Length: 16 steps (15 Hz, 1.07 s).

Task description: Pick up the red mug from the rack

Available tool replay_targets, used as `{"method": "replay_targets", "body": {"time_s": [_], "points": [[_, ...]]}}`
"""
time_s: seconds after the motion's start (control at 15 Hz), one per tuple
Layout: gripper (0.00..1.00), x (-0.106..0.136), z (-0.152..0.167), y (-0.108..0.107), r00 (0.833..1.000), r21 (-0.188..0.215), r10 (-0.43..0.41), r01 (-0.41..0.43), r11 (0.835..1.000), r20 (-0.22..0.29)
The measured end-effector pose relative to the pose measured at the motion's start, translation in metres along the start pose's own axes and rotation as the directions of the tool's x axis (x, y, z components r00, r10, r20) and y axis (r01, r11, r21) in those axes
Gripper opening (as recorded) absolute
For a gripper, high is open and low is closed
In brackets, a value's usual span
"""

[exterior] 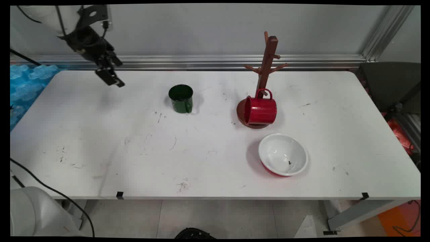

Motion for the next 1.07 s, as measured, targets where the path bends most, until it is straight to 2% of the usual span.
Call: {"method": "replay_targets", "body": {"time_s": [0.27, 0.4, 0.53, 0.8, 1.07], "points": [[1.00, 0.036, 0.008, 0.010, 0.997, -0.046, -0.029, 0.025, 0.999, -0.075], [1.00, 0.062, 0.013, 0.018, 0.990, -0.088, -0.056, 0.044, 0.995, -0.131], [1.00, 0.077, 0.016, 0.025, 0.983, -0.116, -0.078, 0.059, 0.992, -0.168], [1.00, 0.107, 0.024, 0.039, 0.963, -0.182, -0.121, 0.078, 0.980, -0.239], [1.00, 0.130, 0.035, 0.059, 0.936, -0.266, -0.175, 0.092, 0.959, -0.306]]}}
